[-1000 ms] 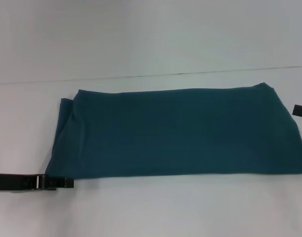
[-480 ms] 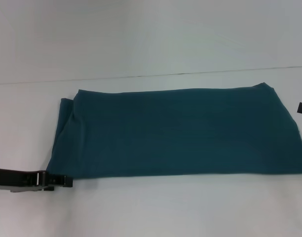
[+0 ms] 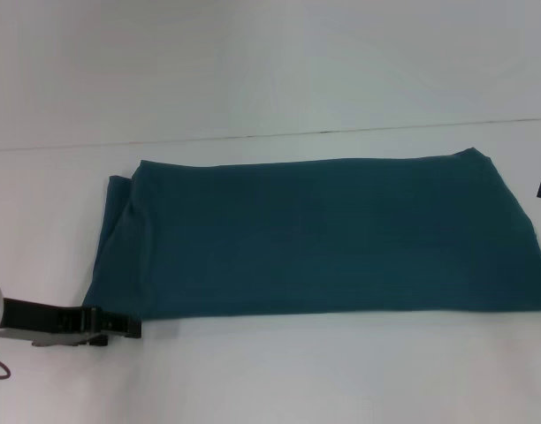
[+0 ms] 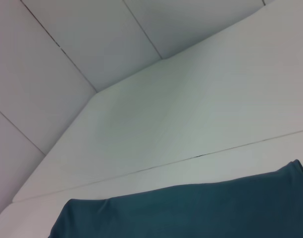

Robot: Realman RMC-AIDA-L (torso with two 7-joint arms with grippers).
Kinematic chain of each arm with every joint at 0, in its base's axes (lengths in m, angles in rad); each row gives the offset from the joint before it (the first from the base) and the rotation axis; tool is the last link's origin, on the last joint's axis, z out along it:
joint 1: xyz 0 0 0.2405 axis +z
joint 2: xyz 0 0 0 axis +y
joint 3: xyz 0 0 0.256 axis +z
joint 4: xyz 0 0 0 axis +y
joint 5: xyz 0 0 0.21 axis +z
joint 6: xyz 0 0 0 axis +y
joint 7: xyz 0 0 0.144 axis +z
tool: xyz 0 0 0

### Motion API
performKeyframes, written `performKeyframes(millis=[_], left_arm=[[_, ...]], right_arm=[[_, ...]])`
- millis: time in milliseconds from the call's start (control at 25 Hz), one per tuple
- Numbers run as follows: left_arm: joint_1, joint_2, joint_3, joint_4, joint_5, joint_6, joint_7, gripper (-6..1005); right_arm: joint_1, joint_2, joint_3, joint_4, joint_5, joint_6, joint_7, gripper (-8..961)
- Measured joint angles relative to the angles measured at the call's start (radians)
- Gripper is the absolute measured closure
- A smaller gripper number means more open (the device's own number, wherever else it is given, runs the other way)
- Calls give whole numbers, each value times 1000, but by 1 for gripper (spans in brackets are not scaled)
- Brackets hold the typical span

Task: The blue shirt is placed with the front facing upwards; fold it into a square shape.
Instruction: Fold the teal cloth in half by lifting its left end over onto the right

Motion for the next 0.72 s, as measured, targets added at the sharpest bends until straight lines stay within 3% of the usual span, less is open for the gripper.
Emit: performKeyframes(millis=[720], left_arm=[[-25, 8, -1, -48, 1, -80, -14, 368]], right_arm=[[-2, 0, 10, 0, 1, 3, -3, 29]])
